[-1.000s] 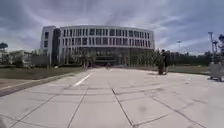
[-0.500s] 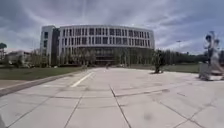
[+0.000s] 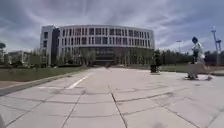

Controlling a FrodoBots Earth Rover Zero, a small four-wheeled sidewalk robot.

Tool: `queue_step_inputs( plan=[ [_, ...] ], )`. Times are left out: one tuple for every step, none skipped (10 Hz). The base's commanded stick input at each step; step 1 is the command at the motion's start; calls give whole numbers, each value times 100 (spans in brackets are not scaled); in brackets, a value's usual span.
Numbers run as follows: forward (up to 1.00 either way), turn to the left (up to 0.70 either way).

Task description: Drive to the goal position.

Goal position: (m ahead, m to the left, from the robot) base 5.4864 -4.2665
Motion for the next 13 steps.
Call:
queue_step_inputs(
  plan=[
    [50,0],
    [50,0],
    [50,0],
    [50,0],
    [50,0],
    [50,0],
    [50,0],
    [50,0],
    [50,0],
    [50,0],
    [50,0],
    [50,0],
    [50,0]
  ],
)
